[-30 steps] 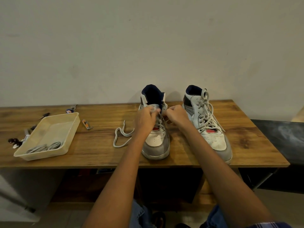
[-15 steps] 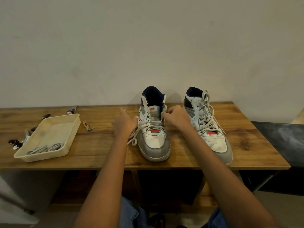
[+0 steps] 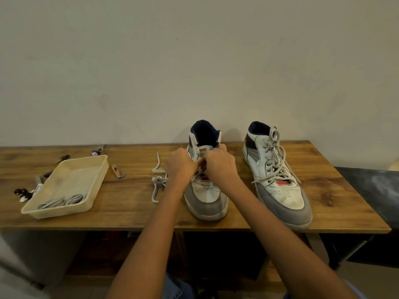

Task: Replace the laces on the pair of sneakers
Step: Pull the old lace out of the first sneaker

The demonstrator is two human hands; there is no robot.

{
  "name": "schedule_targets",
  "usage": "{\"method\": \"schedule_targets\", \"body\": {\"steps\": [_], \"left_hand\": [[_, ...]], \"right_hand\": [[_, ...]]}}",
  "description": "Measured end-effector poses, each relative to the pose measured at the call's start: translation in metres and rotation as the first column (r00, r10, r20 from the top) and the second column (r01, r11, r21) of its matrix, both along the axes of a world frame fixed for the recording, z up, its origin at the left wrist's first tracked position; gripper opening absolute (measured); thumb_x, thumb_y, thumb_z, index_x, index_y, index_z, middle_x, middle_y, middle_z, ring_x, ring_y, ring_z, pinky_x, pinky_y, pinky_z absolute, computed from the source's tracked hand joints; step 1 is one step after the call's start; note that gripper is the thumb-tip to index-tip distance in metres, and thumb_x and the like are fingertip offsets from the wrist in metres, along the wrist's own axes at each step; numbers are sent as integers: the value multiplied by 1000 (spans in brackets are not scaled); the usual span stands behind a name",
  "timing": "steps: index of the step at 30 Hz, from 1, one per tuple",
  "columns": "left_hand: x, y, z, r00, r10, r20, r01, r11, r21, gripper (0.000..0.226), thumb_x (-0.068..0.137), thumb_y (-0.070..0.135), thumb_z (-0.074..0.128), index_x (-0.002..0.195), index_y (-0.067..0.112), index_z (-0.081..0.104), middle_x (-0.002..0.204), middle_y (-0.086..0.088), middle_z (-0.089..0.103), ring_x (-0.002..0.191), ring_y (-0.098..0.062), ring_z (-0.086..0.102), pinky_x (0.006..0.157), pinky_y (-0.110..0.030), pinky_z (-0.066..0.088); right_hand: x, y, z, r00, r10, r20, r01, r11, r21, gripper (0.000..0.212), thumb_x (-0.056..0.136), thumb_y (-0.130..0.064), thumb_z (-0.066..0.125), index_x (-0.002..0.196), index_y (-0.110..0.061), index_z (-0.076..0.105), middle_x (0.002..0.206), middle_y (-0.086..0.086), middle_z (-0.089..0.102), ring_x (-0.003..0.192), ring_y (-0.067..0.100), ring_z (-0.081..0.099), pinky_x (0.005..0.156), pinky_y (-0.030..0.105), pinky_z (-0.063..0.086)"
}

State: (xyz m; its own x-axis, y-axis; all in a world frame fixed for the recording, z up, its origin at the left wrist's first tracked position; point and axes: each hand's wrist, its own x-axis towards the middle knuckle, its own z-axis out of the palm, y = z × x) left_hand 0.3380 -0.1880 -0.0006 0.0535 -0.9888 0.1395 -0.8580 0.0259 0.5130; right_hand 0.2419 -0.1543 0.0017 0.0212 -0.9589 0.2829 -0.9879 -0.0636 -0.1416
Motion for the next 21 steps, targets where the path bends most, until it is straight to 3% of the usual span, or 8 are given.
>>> {"method": "schedule_targets", "body": {"steps": [3,5,7,9,12,16,18,21], "left_hand": [[7,2,2,996,-2,-85,6,999,45,43,84,30,64,49,14,44,48,-3,42,45,-13,36,44,-27,24],[15,-1,3,986,18,-165,-6,998,70,42,84,21,61,47,14,43,46,1,37,42,-12,32,44,-26,23],[19,-3,2,973,-1,-231,24,995,95,39,85,19,60,49,12,48,47,-1,40,43,-13,34,45,-24,26],[16,-2,2,967,-54,-251,84,990,111,40,86,20,61,49,12,50,48,-3,43,45,-13,38,48,-25,29],[7,2,5,974,-74,-212,96,990,98,45,88,19,59,46,15,43,46,1,39,43,-11,35,46,-23,26],[0,7,4,986,-59,-159,64,998,28,42,89,23,59,49,14,48,52,-7,47,47,-18,43,43,-25,24],[-2,10,2,989,-54,-134,55,998,4,39,90,28,59,55,13,53,58,-9,55,50,-18,46,43,-24,25],[-2,9,-1,988,-52,-147,53,999,2,43,87,37,62,51,16,51,48,3,45,43,-9,38,43,-22,25]], "right_hand": [[-6,6,2,990,-68,120,79,993,-90,9,92,-20,56,96,-11,56,100,6,53,108,21,43,69,25,38],[-18,10,4,954,-148,262,195,967,-164,11,92,-18,55,85,-10,56,90,4,53,101,21,45,68,27,38],[-32,12,5,913,-197,358,270,948,-168,14,91,-18,56,89,-7,64,92,6,59,101,23,47,69,30,41],[-37,14,9,937,-202,286,251,956,-148,17,89,-19,58,100,-6,61,101,7,58,105,24,45,71,30,41],[-27,11,14,991,-46,124,60,992,-112,33,87,-16,59,117,-9,47,116,7,50,111,23,41,79,27,41],[-1,3,2,994,72,-87,-78,995,-60,24,95,-13,50,119,-9,51,117,8,55,115,23,41,80,31,48],[1,0,-5,993,72,-98,-79,994,-72,22,96,-11,47,117,-8,53,114,10,58,114,23,43,80,33,49],[-6,-1,-8,997,75,-24,-77,993,-90,19,95,-14,52,111,-10,59,110,10,60,116,23,44,82,32,50]]}}
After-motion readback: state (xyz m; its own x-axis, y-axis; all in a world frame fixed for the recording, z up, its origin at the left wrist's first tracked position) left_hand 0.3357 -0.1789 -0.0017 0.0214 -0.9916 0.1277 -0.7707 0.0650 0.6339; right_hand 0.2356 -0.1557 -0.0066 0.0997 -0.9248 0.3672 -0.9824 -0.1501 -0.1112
